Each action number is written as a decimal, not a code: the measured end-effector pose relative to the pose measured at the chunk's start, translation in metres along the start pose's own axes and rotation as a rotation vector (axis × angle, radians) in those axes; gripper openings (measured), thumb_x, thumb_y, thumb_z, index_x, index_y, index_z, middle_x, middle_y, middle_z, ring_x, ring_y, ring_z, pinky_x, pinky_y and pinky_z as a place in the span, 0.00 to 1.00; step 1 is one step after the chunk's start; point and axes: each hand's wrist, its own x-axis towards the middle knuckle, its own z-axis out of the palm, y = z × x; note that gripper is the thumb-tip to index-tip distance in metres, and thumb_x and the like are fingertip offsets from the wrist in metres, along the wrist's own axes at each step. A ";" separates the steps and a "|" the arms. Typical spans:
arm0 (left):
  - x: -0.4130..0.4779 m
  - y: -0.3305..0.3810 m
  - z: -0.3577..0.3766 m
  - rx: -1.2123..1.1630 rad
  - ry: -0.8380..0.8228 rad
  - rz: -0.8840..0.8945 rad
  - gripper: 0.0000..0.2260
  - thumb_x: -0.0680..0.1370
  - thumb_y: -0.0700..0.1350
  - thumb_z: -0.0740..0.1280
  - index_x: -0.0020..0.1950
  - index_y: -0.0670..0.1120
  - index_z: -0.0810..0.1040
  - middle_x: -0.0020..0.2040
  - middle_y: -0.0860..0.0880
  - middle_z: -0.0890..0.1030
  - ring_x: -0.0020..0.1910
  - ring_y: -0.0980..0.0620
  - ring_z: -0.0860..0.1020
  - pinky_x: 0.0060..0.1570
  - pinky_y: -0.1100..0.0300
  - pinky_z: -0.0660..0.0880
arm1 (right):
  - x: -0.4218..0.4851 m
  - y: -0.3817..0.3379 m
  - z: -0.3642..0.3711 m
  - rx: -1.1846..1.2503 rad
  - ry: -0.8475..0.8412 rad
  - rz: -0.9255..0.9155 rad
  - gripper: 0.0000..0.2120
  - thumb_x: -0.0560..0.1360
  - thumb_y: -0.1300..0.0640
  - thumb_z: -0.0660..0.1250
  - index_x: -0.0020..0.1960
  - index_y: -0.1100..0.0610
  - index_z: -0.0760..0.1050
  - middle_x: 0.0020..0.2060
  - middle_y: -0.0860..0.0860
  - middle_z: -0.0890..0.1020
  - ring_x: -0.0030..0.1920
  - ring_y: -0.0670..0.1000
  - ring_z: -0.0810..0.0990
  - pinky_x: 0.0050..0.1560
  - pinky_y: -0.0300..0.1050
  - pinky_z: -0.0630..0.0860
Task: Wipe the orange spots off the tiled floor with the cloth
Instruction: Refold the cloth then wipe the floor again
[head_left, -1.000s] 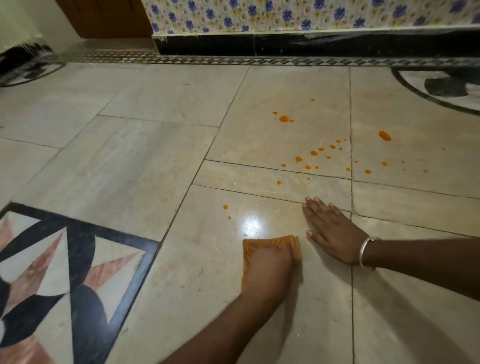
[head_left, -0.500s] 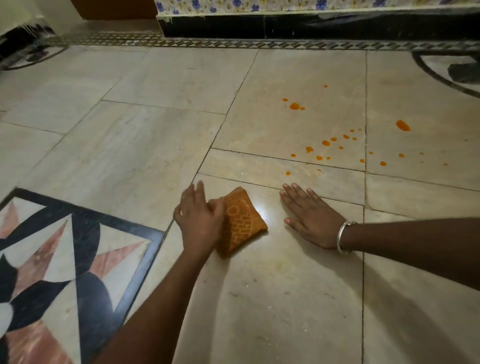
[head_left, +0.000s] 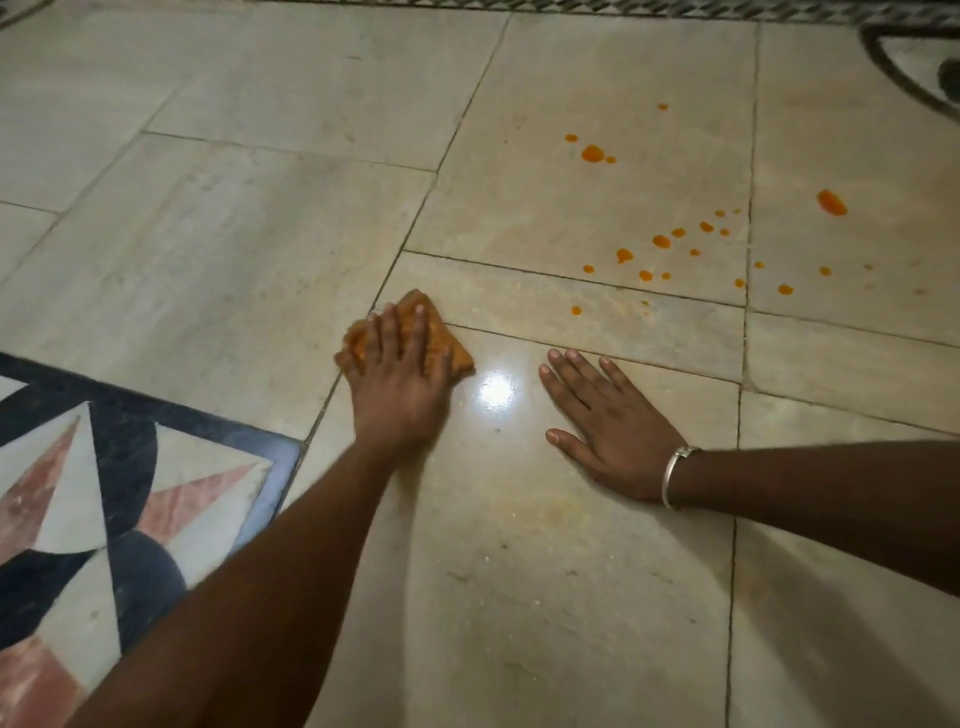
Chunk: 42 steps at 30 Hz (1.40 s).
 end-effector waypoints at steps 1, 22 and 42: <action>-0.011 -0.005 0.001 -0.024 0.017 -0.025 0.30 0.85 0.64 0.43 0.85 0.57 0.39 0.86 0.48 0.39 0.84 0.45 0.37 0.79 0.32 0.39 | 0.000 0.001 0.000 0.001 0.001 0.002 0.33 0.83 0.38 0.43 0.82 0.54 0.42 0.82 0.52 0.44 0.81 0.51 0.41 0.80 0.54 0.44; -0.047 0.008 0.017 -0.048 0.141 -0.317 0.31 0.86 0.63 0.43 0.85 0.53 0.40 0.86 0.44 0.43 0.84 0.41 0.41 0.78 0.31 0.40 | -0.002 0.002 0.002 -0.021 0.020 0.016 0.33 0.83 0.39 0.44 0.82 0.55 0.43 0.82 0.52 0.46 0.81 0.52 0.42 0.80 0.56 0.48; -0.047 -0.026 -0.017 0.012 0.041 -0.318 0.40 0.82 0.70 0.42 0.85 0.46 0.40 0.84 0.34 0.44 0.83 0.34 0.43 0.78 0.30 0.39 | 0.001 0.003 -0.005 0.018 -0.059 0.000 0.35 0.81 0.36 0.39 0.82 0.53 0.37 0.81 0.51 0.40 0.80 0.51 0.37 0.80 0.54 0.41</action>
